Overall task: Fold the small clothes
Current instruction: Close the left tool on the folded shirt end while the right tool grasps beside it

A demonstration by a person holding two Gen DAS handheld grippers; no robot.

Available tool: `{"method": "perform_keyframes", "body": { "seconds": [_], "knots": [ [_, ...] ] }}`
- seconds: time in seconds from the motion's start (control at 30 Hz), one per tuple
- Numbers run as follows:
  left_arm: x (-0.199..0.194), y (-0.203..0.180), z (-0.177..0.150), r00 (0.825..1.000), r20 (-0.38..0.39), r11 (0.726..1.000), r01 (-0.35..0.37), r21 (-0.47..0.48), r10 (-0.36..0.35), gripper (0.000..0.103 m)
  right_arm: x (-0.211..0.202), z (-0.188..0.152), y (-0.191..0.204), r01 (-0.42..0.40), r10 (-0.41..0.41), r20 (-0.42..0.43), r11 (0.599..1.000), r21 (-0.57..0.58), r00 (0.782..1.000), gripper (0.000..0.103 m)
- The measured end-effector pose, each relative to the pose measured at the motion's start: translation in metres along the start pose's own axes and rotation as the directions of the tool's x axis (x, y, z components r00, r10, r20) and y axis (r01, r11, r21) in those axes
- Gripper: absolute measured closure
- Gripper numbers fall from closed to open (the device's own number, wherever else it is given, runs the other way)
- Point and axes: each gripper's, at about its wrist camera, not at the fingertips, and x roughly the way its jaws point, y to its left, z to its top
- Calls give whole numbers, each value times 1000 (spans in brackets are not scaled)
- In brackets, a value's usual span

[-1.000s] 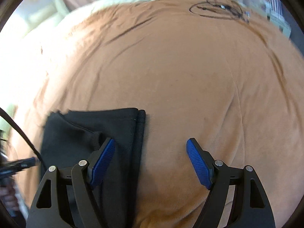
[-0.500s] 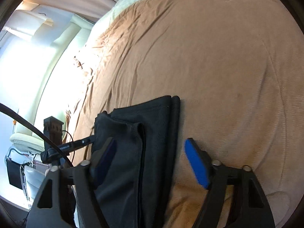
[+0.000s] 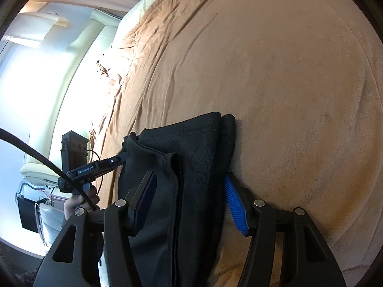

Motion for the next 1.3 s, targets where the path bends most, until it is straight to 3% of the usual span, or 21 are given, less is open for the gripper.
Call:
{"method": "perform_keyframes", "body": {
  "seconds": [0.07,0.17,0.3,0.63,0.77,0.8,0.83,0.9,0.93,1.3],
  "knots": [
    [-1,0,2,1000,-4,1000,7,5,-7,81,-5,-4,-2,16,-16,-7,1000,-5,1000,47],
    [-1,1,3,999,-6,999,52,10,-52,66,-10,-7,0,29,-29,-6,1000,-6,1000,47],
    [0,-3,3,998,-9,998,57,30,-57,64,-5,-8,3,29,-29,-13,999,-14,999,47],
    [8,-2,8,997,6,996,80,48,-80,64,18,2,7,-56,56,-7,998,-27,998,47],
    [4,-6,2,999,24,996,40,80,-42,79,24,-3,18,-9,9,-5,997,-82,1000,47],
    [3,-6,1,999,28,996,31,78,-33,85,25,-4,22,8,-8,-2,995,-96,1000,52],
    [0,-6,1,999,35,997,23,75,-25,86,26,-6,26,42,-42,5,992,-117,999,70],
    [-7,-9,0,998,53,997,18,81,-22,89,26,-7,30,109,-108,16,986,-127,994,89],
    [-10,-11,0,998,59,996,16,85,-21,89,25,-7,30,113,-111,20,986,-122,994,92],
    [-84,-39,-17,985,139,984,80,159,-102,91,-11,-49,95,185,-151,165,958,-218,975,94]
  ]
}}
